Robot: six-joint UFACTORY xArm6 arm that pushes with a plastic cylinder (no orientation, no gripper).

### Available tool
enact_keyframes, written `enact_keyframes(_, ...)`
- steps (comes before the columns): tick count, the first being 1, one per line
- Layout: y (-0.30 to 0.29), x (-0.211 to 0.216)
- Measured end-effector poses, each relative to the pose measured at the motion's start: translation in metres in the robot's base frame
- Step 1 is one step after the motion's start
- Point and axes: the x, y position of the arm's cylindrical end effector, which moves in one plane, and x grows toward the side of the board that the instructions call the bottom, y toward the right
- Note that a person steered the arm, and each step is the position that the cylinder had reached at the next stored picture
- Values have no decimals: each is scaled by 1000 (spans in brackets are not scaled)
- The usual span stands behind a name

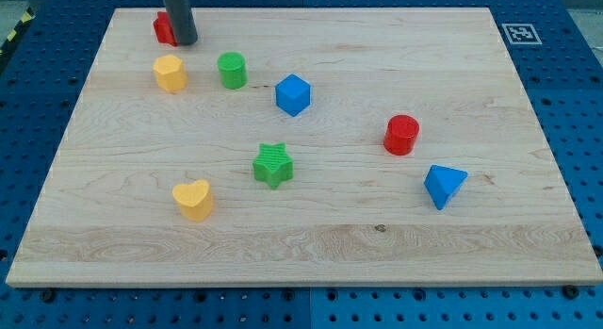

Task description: Point at the green circle

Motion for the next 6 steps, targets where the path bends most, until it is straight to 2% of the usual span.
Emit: enact_keyframes(6, 12, 39)
